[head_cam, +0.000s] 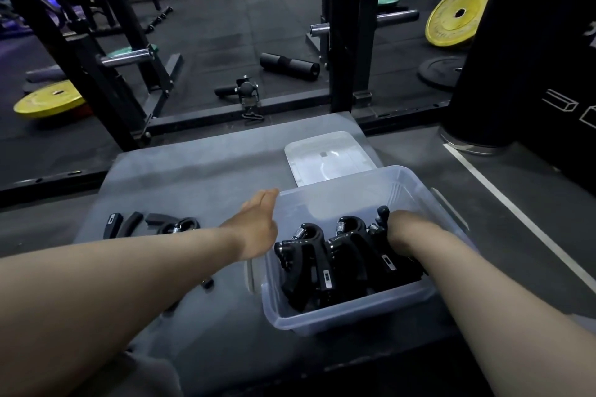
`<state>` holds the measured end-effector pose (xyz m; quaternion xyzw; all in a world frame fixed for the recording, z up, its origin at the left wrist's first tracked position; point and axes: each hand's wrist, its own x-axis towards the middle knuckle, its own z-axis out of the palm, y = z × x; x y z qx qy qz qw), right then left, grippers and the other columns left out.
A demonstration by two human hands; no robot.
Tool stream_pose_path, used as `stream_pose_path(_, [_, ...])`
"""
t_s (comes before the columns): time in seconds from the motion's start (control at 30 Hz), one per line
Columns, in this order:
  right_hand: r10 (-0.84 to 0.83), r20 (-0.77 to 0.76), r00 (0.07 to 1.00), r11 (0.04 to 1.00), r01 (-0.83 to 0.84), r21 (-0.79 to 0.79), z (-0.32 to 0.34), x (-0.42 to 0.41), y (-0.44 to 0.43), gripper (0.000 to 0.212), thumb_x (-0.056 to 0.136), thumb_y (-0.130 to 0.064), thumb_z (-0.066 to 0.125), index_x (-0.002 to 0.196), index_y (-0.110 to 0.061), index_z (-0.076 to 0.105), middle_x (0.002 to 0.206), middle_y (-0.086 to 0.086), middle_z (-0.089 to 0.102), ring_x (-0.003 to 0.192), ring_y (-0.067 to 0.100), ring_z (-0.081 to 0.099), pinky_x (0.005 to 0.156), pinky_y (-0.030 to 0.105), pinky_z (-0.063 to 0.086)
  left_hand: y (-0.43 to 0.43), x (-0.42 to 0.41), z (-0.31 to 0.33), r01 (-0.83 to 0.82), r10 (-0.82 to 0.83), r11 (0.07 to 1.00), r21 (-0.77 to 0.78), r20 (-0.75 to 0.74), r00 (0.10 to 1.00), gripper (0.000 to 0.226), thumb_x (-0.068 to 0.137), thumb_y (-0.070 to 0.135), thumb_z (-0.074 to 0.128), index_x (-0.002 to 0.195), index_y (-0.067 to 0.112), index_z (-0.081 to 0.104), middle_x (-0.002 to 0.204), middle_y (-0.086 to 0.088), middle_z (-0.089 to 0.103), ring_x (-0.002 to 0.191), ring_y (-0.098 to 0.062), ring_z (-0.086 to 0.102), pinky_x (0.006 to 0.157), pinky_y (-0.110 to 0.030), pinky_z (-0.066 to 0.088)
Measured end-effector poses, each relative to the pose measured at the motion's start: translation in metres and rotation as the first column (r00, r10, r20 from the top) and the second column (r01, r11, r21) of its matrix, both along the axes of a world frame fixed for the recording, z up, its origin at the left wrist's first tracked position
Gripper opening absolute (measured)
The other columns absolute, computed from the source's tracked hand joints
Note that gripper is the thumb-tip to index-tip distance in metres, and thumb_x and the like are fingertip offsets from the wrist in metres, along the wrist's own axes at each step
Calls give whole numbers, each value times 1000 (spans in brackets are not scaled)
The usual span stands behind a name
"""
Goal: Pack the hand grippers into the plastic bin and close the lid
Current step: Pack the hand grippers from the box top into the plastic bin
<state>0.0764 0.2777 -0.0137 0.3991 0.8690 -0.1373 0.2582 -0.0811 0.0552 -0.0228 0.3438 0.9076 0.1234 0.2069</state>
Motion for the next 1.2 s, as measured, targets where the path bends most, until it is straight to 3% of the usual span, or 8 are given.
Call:
stream_pose_path(0.1, [8, -34, 999, 1000, -8, -23, -2, 8, 0, 36, 100, -20, 46, 131, -6, 54, 129, 13, 59, 113, 31, 60, 90, 33, 45, 0, -1, -3, -13, 13, 1000, 0, 4, 1000, 70, 95, 14, 34, 157, 25, 4, 165, 8, 1, 152, -21, 3, 122, -39, 14])
stream_pose_path(0.23, [9, -59, 998, 997, -13, -74, 3, 8, 3, 35, 101, -20, 41, 128, -4, 56, 132, 16, 57, 117, 32, 56, 95, 32, 41, 1, -1, -5, -29, 29, 1000, -1, -16, 999, 73, 93, 7, 34, 157, 25, 4, 165, 8, 0, 152, -20, 2, 122, -39, 15])
stream_pose_path(0.43, [99, 62, 993, 995, -97, -38, 3, 3, 6, 44, 98, -12, 41, 142, -7, 44, 143, 16, 48, 127, 32, 50, 105, 36, 38, 2, 0, -4, -29, 28, 1000, -9, -20, 999, 73, 94, 8, 34, 157, 26, 2, 165, 9, -2, 152, -20, 1, 122, -40, 14])
stream_pose_path(0.6, [160, 148, 976, 987, -155, -44, -3, 2, 5, 61, 99, -17, 44, 155, -17, 19, 159, 7, 26, 141, 28, 36, 112, 35, 31, 3, 2, -3, -26, 26, 1000, -11, -30, 999, 72, 95, 8, 35, 157, 23, 2, 165, 7, -1, 152, -21, 3, 121, -39, 14])
stream_pose_path(0.77, [259, 224, 940, 966, -252, -61, -5, 8, 6, 47, 93, -7, 45, 141, -8, 43, 142, 12, 49, 125, 28, 52, 105, 35, 41, 3, 2, -3, -33, 32, 999, -10, -20, 999, 72, 95, 10, 36, 157, 24, 3, 165, 7, 0, 152, -21, 3, 121, -39, 14])
stream_pose_path(0.93, [178, 84, 981, 977, -165, -136, -24, 20, 19, 44, 95, -16, 37, 137, -9, 44, 141, 12, 49, 124, 28, 51, 101, 34, 41, 3, 3, -1, -34, 34, 999, -20, -21, 999, 72, 95, 9, 35, 157, 24, 1, 165, 8, -2, 152, -22, 3, 121, -39, 14])
stream_pose_path(1.07, [156, 24, 987, 974, -150, -171, -25, 22, 27, 39, 89, -13, 35, 121, -12, 59, 115, 11, 65, 87, 24, 63, 73, 34, 55, 2, 5, 0, -33, 31, 999, -37, -49, 998, 71, 96, 10, 33, 158, 23, 0, 165, 7, -3, 152, -22, 3, 121, -38, 14])
stream_pose_path(1.2, [189, 118, 975, 976, -172, -135, -17, 20, 23, 46, 85, -5, 38, 128, -8, 56, 125, 13, 62, 107, 27, 63, 95, 40, 53, 2, 4, 0, -33, 30, 998, -47, -50, 998, 71, 96, 10, 33, 158, 23, 0, 166, 7, -4, 152, -21, 3, 121, -37, 14])
